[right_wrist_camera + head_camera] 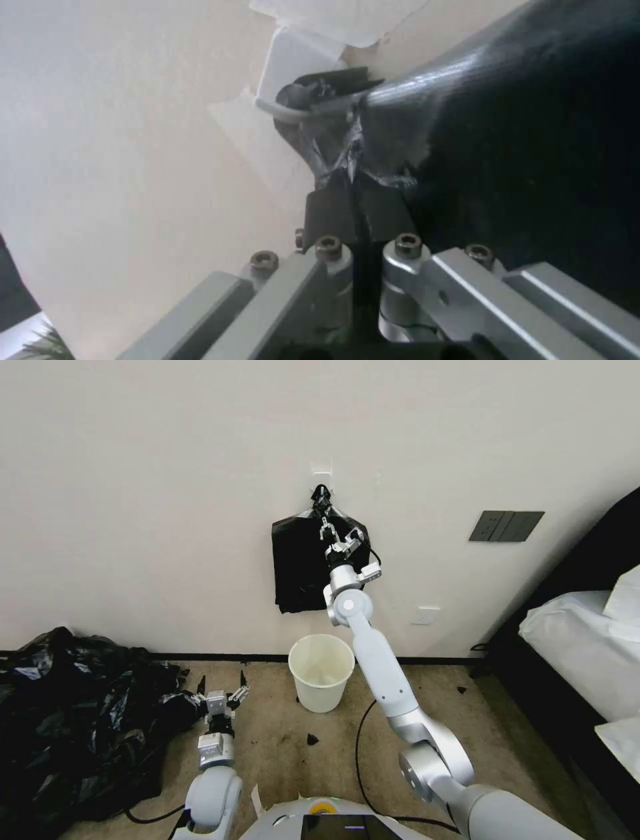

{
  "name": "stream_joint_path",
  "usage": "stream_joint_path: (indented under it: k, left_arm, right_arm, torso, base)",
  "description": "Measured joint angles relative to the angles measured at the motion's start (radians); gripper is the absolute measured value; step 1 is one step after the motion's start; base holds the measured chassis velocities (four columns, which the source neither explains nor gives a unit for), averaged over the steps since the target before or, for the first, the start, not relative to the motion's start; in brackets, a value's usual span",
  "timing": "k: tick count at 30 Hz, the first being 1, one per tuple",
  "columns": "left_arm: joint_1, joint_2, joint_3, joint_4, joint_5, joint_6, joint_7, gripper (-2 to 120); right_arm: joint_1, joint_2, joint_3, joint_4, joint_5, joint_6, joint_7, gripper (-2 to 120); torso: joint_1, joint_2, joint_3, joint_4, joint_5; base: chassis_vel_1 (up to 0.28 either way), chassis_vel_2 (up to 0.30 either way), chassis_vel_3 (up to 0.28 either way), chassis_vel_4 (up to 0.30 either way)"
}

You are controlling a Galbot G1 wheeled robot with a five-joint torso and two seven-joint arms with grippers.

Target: Place a trash bag onto the trash bin.

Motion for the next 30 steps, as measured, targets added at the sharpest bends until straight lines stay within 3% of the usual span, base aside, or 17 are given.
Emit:
stream_joint_path:
  k: [9,19,30]
  left_arm:
    - [0.003,-0.006,0.002,0.001,0.001,-0.005,-0.003,100]
    - [0.004,-0.008,0.008,0.002,0.007,-0.009,-0.003,100]
    - [0.0,-0.014,0.024,0.007,0.009,-0.02,-0.002,100]
  right_arm:
    - [-0.208,-0.052,-0.017,0.182,-0.029,0.002,-0.053,0]
    - [-0.375,-0.109,-0.048,0.288,-0.076,0.021,-0.084,0]
    - [-0.505,-0.162,-0.096,0.298,-0.166,0.074,-0.113,0]
  torso:
    - [0.0,0.0,0.0,-0.0001,0.0]
    - [0.0,0.0,0.0,-0.0001,0.0001]
    - [0.0,0.0,0.0,0.0,0.0]
  base:
    - [0.0,0.0,0.0,0.0]
    - [0.0,0.0,0.0,0.0]
    - [0.0,0.0,0.0,0.0]
